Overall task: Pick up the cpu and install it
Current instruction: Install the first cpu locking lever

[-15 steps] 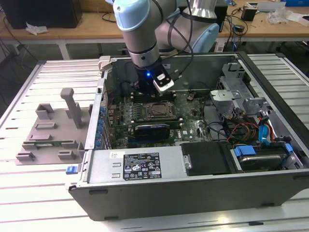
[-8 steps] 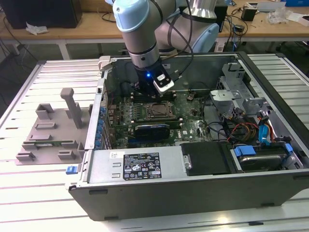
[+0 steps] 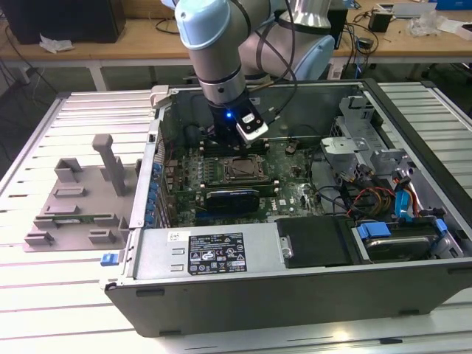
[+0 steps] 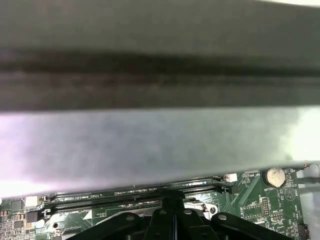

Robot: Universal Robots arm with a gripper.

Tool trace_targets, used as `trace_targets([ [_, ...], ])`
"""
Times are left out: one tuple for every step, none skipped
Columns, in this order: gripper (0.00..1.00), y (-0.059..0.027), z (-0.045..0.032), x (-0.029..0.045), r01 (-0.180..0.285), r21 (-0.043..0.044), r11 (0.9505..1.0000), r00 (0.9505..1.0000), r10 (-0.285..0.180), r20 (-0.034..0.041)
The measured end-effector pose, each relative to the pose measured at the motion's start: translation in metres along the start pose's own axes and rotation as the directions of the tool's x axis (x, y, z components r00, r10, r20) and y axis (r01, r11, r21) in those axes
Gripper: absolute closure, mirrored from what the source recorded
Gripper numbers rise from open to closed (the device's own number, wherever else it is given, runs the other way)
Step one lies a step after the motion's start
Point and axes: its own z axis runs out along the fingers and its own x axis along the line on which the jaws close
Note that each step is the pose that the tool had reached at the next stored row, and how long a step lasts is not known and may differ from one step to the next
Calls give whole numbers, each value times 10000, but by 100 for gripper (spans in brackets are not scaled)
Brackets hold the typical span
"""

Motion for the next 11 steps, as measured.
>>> trace_targets([
  [89,10,-3,1,3,13,10000,10000,-3,-10],
  [89,16,-3,1,4,16,10000,10000,-4,-14],
  [89,19,-2,1,4,13,10000,10000,-4,-13],
  [89,19,-2,1,4,12,10000,10000,-4,-13],
  [89,19,-2,1,5,13,10000,10000,-5,-12],
  [89,20,-2,1,4,16,10000,10000,-4,-12],
  [89,21,-5,0,5,19,10000,10000,-5,-13],
  [89,22,-12,-2,5,21,10000,10000,-5,-13],
  [89,26,-39,-8,5,20,10000,10000,-5,-12],
  [89,29,-60,-13,5,21,10000,10000,-5,-12],
  [89,33,-83,-18,5,21,10000,10000,-5,-11],
])
